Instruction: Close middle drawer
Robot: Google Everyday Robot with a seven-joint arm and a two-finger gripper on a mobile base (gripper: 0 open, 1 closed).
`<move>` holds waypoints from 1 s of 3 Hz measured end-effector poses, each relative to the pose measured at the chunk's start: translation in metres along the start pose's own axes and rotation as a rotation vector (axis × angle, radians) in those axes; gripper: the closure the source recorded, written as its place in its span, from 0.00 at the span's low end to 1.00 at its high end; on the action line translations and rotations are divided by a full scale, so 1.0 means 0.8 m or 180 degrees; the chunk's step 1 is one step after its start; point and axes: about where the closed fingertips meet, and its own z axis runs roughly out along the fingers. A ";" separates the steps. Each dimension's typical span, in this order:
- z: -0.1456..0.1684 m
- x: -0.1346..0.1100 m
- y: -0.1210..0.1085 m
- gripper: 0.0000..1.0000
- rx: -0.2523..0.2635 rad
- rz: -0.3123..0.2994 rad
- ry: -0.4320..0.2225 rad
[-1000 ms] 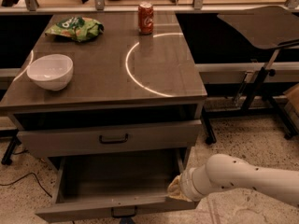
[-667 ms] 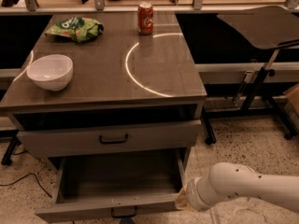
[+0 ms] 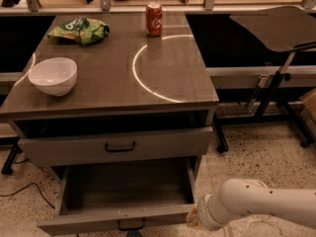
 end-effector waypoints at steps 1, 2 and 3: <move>0.009 0.000 -0.015 1.00 0.0135 -0.0039 -0.0026; 0.027 0.001 -0.038 1.00 0.0309 -0.0109 -0.0035; 0.041 0.000 -0.060 1.00 0.0426 -0.0187 -0.0038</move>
Offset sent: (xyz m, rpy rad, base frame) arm 0.0563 0.0167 -0.0322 0.0234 -0.1808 -0.0145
